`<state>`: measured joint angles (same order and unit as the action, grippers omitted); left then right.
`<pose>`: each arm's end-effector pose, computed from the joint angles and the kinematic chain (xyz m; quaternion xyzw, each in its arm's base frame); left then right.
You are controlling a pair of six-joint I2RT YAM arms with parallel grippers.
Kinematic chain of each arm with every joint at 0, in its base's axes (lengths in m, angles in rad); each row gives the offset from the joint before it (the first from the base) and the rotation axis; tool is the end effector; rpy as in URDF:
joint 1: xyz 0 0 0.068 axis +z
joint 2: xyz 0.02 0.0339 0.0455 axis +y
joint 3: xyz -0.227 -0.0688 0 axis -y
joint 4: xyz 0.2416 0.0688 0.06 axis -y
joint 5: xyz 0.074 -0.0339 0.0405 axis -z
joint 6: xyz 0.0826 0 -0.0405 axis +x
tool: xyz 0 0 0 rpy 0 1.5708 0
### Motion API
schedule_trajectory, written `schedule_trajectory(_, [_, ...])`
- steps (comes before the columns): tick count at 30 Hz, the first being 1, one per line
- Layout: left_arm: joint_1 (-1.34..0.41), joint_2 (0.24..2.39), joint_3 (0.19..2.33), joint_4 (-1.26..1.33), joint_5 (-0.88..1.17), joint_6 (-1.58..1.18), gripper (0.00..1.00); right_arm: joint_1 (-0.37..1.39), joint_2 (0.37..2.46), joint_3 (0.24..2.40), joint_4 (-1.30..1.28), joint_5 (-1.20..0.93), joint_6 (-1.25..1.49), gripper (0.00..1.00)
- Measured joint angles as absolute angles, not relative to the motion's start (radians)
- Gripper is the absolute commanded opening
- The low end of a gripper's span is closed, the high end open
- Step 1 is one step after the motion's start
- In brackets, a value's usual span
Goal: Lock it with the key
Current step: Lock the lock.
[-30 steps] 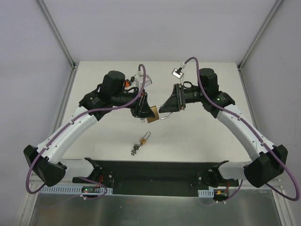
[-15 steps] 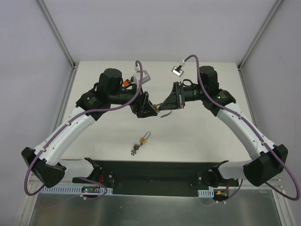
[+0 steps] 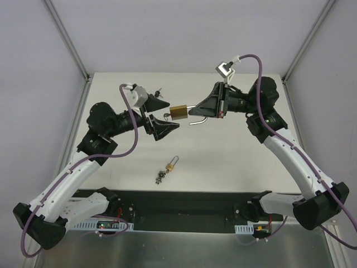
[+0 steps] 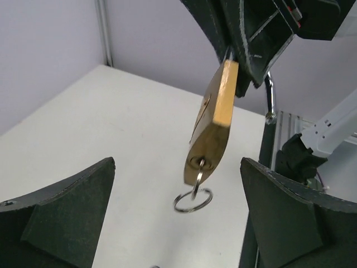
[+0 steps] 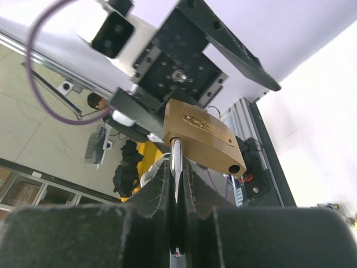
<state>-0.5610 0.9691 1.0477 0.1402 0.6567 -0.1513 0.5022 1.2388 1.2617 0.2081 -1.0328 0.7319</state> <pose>0.1965 -0.1830 0.4097 0.3668 0.5287 -0.4466 0.6217 0.2283 0.2063 0.4203 -0.3226 0.5807 0.6445 0.3786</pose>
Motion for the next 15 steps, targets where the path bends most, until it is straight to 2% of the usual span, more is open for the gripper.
schedule_trajectory(5, [-0.521,0.925,0.966,0.368,0.707,-0.200,0.85,0.499,1.215,1.262,0.332,-1.032,0.852,0.00])
schedule_trajectory(15, [-0.515,0.963,0.995,0.557,0.853,-0.293,0.61,0.499,1.214,1.262,0.467,-1.032,0.987,0.01])
